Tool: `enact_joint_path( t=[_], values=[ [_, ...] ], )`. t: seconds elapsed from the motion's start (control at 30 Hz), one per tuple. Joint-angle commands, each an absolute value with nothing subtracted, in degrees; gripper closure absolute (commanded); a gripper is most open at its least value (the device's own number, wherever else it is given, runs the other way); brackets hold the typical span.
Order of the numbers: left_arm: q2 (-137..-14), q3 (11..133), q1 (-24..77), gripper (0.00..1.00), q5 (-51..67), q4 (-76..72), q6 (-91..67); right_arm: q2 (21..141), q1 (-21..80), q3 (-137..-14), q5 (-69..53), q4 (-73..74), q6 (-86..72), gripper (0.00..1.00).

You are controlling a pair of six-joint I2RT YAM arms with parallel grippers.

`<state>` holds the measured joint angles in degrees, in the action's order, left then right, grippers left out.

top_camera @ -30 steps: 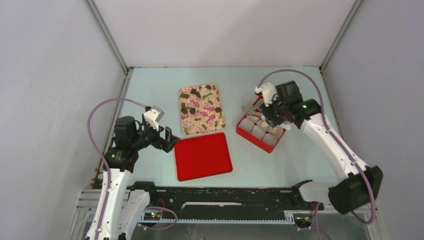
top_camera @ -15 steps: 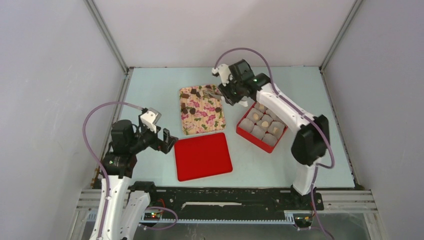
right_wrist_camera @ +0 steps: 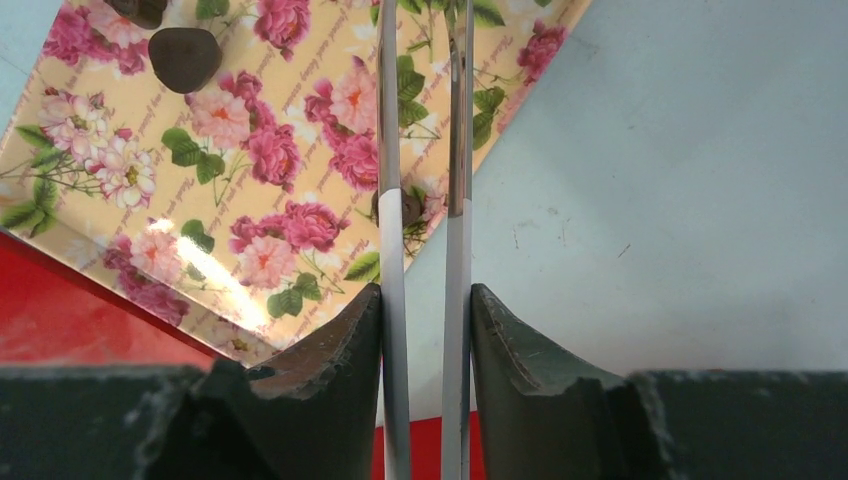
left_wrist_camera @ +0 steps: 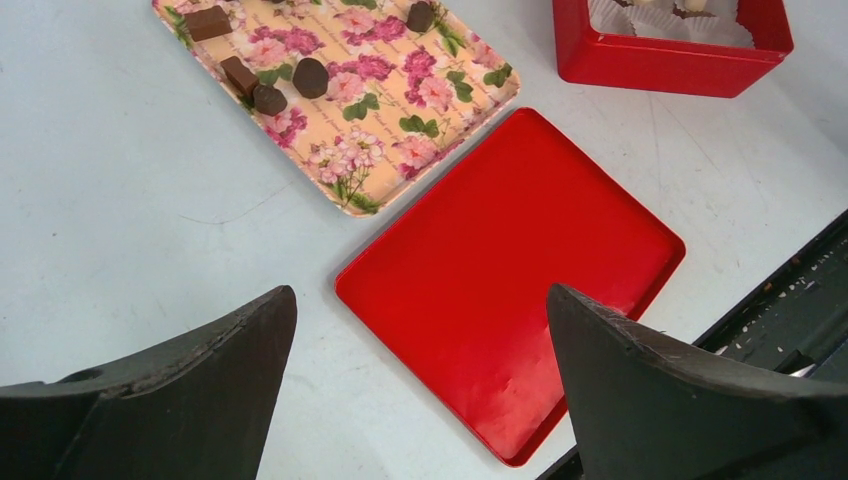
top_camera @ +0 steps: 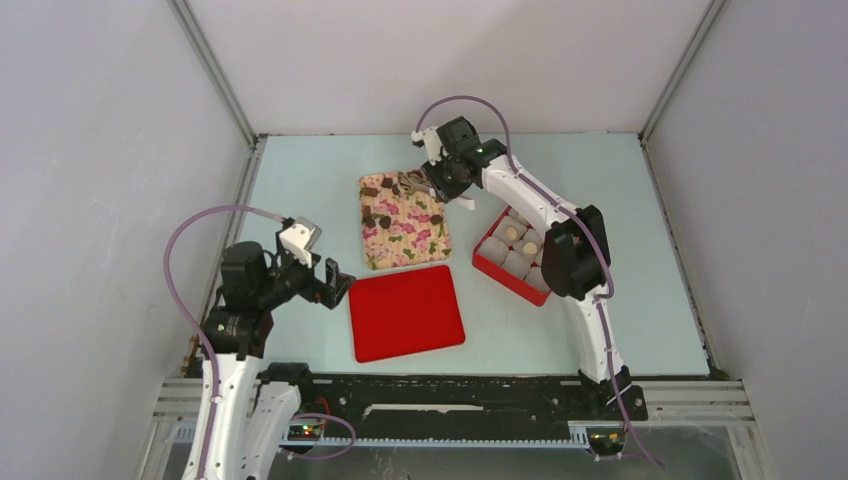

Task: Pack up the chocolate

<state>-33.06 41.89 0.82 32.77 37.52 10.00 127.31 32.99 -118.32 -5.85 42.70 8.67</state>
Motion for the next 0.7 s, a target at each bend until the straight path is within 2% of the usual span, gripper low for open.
enact_joint_path(
  t=[0.0, 0.4, 0.67],
  values=[
    [-33.5, 42.3, -1.3, 0.02, 32.9, 36.7, 9.5, 127.6, 33.2, -121.8, -6.1, 41.7, 7.4, 0.63],
    [-34.0, 42.3, -1.6, 0.02, 33.0, 36.5, 9.4, 130.7, 33.8, -123.9, -8.0, 42.8, 7.6, 0.59],
    [-34.4, 42.1, -1.6, 0.02, 33.1, 36.0, 9.3, 130.6, 33.9, -123.9, -8.5, 43.4, 7.6, 0.63]
  ],
)
